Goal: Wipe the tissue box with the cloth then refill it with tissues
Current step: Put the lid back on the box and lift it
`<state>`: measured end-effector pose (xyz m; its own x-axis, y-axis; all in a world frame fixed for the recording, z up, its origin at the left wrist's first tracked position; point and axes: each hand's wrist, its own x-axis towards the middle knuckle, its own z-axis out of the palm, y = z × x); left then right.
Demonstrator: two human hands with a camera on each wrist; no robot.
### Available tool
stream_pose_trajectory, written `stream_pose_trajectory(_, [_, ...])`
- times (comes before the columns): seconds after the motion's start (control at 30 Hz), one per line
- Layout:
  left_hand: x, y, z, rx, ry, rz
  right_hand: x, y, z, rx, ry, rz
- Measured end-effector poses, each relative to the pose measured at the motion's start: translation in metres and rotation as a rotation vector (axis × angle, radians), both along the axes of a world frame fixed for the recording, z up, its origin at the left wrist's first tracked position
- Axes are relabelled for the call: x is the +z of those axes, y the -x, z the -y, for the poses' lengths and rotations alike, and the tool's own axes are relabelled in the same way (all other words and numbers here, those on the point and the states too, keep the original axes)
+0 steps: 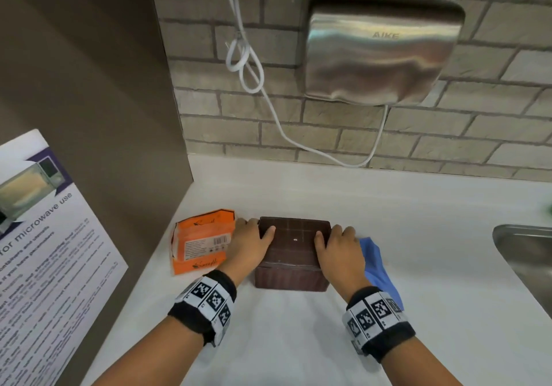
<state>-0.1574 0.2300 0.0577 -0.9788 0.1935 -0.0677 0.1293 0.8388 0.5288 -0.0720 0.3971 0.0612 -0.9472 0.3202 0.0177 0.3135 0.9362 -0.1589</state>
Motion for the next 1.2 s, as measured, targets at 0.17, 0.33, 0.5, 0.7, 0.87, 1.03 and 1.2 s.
stream_pose_trajectory(0.17, [-0.014,0.001,-0.004,-0.047,-0.217,0.130,-0.009,0.005,0.002,-0.043,0.534,-0.082])
stream_pose_trajectory(0.33, [-0.010,-0.007,-0.003,-0.036,-0.486,0.257,-0.004,0.007,0.003,-0.182,0.802,-0.174])
stream_pose_trajectory(0.5, [-0.013,-0.006,-0.003,0.034,-0.632,0.448,-0.007,0.012,-0.003,-0.433,1.172,-0.068])
stream_pose_trajectory(0.7, [-0.025,-0.010,0.008,0.179,-0.849,0.682,0.005,0.000,-0.003,-0.400,1.422,0.041])
stream_pose_trajectory(0.87, [-0.010,-0.035,0.028,0.025,-0.922,0.500,0.022,-0.035,0.003,-0.338,1.651,-0.013])
stream_pose_trajectory(1.03, [0.027,-0.084,0.040,-0.249,-0.870,0.186,0.048,-0.062,-0.002,-0.273,1.859,-0.052])
stream_pose_trajectory(1.2, [0.051,-0.126,0.047,-0.803,-0.383,-0.230,0.011,-0.066,-0.046,-0.317,1.925,-0.042])
